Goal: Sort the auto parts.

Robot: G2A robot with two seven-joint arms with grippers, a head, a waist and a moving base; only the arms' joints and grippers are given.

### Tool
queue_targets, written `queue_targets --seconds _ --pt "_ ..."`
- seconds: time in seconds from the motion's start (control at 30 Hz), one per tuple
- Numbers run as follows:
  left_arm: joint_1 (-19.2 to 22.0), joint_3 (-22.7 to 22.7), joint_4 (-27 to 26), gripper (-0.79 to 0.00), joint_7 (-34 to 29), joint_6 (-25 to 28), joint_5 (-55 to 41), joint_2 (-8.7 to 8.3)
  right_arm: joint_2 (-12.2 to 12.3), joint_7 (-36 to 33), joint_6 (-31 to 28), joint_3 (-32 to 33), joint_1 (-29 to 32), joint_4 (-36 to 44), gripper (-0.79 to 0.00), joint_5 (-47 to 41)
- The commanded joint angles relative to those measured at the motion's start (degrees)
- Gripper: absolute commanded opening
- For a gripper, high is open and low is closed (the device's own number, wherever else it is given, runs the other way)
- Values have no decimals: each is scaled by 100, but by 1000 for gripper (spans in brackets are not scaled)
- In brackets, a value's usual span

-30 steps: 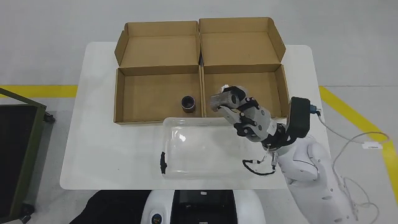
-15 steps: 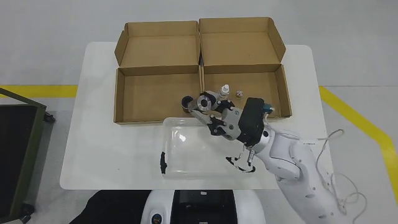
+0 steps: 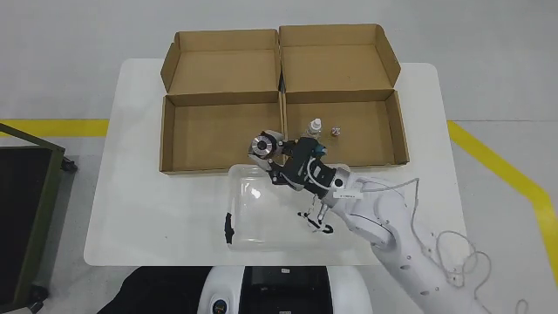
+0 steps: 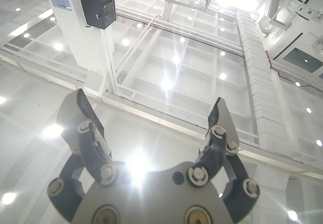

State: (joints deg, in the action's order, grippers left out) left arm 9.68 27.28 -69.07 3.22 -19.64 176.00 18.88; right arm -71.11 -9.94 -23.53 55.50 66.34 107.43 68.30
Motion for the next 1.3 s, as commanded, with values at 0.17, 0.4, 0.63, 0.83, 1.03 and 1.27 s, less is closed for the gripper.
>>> queue_targets --seconds 0.17,0.4,0.63,0.83,1.03,1.27 --pt "0 0 0 0 0 0 0 0 -129 -369 338 -419 -423 -384 -785 286" --pt "0 0 0 0 0 0 0 0 -303 -817 549 -812 -935 -859 -785 195" --pt "0 0 0 0 0 0 0 0 -523 -1157 684 -1268 -1485 -1404 -785 176" --pt "0 0 0 0 0 0 0 0 -744 -1422 788 -1676 -1926 -1802 -785 194" --pt "0 0 0 0 0 0 0 0 -995 -1593 886 -2010 -2340 -2354 -785 70" --pt "0 0 0 0 0 0 0 0 -1247 -1676 923 -2203 -2696 -3008 -785 -121"
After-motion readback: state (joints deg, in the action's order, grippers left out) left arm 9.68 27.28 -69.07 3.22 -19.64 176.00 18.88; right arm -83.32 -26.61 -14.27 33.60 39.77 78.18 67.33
